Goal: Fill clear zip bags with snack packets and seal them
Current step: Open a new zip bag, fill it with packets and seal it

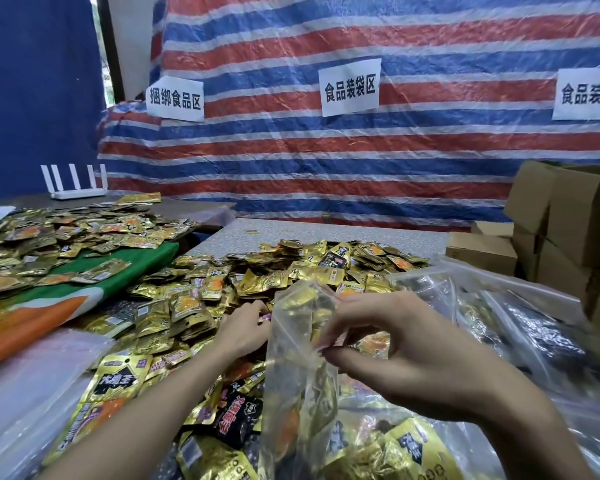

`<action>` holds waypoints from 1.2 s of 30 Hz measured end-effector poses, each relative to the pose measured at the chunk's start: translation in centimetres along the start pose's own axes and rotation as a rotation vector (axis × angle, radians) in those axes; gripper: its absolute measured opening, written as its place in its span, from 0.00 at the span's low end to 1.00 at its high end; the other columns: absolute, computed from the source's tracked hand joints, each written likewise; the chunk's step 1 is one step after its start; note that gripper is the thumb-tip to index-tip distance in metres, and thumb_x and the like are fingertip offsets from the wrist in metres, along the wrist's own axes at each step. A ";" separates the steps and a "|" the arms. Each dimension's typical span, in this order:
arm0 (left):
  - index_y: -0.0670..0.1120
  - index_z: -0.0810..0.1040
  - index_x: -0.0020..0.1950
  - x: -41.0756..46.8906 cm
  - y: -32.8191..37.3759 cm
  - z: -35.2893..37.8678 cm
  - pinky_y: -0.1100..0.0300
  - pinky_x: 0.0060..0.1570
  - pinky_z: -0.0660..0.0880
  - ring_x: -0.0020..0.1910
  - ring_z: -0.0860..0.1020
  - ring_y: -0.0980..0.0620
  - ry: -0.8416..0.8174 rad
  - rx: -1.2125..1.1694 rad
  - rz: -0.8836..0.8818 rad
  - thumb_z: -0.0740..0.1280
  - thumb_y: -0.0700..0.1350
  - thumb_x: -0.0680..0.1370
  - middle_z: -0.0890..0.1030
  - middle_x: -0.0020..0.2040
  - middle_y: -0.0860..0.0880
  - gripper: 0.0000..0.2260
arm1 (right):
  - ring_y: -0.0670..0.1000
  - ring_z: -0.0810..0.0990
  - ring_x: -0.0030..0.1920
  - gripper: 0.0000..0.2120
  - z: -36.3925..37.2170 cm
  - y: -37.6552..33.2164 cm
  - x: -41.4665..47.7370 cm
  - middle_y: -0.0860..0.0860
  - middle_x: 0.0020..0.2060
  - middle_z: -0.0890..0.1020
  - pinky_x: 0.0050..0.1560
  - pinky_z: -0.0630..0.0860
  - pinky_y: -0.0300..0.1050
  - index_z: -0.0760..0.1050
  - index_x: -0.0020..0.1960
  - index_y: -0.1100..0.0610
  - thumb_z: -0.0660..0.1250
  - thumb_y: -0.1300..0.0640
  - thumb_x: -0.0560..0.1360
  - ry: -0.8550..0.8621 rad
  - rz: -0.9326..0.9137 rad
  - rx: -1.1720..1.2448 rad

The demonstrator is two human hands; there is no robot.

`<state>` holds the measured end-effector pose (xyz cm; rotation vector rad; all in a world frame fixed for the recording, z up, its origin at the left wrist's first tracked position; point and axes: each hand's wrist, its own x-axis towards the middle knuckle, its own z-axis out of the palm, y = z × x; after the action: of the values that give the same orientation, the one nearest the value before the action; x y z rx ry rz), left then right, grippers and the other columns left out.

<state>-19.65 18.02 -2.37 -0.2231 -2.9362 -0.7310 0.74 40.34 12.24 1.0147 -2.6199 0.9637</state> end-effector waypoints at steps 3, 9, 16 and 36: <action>0.45 0.73 0.67 -0.7 0.5 -0.7 0.52 0.55 0.78 0.51 0.80 0.50 0.133 -0.232 -0.045 0.61 0.50 0.83 0.79 0.59 0.47 0.15 | 0.44 0.82 0.46 0.08 0.1 -0.1 0.0 0.43 0.41 0.83 0.49 0.78 0.44 0.84 0.46 0.54 0.68 0.64 0.74 -0.009 0.010 -0.018; 0.43 0.68 0.70 -3.6 1.7 -5.6 0.66 0.39 0.72 0.44 0.76 0.60 0.317 -0.683 -0.144 0.69 0.53 0.79 0.74 0.63 0.48 0.24 | 0.43 0.82 0.45 0.10 0.5 0.0 0.2 0.44 0.41 0.84 0.49 0.79 0.46 0.84 0.47 0.53 0.68 0.65 0.73 0.025 0.020 -0.054; 0.47 0.79 0.48 -10.3 4.3 -13.7 0.58 0.31 0.78 0.32 0.83 0.52 0.245 -1.130 -0.069 0.73 0.53 0.64 0.86 0.38 0.47 0.16 | 0.45 0.83 0.44 0.06 0.7 0.1 0.4 0.44 0.41 0.84 0.47 0.80 0.48 0.83 0.45 0.53 0.71 0.63 0.74 0.082 -0.014 -0.014; 0.43 0.81 0.46 -14.4 9.8 -19.7 0.60 0.37 0.79 0.35 0.83 0.53 -0.143 -0.270 -0.019 0.74 0.49 0.73 0.86 0.37 0.48 0.10 | 0.43 0.82 0.45 0.05 1.7 -0.8 0.7 0.45 0.43 0.82 0.45 0.81 0.43 0.86 0.46 0.53 0.74 0.62 0.73 0.137 -0.117 -0.023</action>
<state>-2.52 15.56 17.45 -0.2808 -2.9657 -1.1602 0.90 38.40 11.57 1.0440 -2.4268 0.9395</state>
